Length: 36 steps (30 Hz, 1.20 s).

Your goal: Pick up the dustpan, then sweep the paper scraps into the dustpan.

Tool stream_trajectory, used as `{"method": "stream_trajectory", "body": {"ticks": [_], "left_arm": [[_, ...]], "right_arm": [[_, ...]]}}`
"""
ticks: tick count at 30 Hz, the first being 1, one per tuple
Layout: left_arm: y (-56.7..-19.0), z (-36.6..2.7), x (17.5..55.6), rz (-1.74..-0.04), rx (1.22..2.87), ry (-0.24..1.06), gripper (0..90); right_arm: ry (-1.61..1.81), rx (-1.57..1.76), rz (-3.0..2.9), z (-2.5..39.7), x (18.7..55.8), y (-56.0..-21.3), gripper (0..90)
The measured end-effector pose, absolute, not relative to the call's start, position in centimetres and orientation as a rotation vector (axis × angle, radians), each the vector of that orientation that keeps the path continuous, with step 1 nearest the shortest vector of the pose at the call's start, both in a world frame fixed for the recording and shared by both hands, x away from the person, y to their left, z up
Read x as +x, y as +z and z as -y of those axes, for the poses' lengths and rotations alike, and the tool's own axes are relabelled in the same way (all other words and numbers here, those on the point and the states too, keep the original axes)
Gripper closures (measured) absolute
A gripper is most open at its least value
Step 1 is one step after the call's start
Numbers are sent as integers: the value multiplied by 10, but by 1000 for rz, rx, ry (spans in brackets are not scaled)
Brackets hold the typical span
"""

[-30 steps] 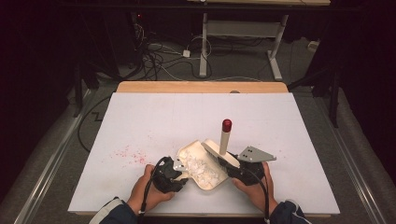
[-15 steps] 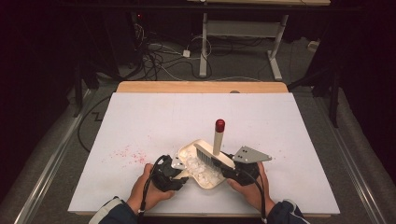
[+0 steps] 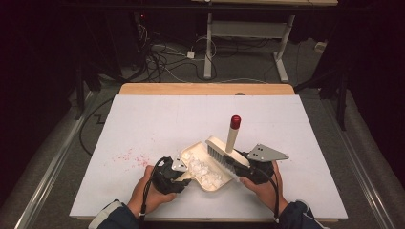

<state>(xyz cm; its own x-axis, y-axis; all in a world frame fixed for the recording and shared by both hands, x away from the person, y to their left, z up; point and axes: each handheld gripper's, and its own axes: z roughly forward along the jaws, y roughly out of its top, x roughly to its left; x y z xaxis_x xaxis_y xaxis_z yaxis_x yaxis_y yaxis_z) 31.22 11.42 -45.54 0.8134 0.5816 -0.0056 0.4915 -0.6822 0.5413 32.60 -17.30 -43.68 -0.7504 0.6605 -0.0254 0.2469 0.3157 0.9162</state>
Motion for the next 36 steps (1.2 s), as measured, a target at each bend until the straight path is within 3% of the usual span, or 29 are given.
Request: {"method": "stream_trajectory", "body": {"ticks": [36], "left_arm": [[-450, -131, 318, -838, 2427, 269, 635]], "right_arm": [[1296, 757, -2300, 222, 333, -424, 673]]}}
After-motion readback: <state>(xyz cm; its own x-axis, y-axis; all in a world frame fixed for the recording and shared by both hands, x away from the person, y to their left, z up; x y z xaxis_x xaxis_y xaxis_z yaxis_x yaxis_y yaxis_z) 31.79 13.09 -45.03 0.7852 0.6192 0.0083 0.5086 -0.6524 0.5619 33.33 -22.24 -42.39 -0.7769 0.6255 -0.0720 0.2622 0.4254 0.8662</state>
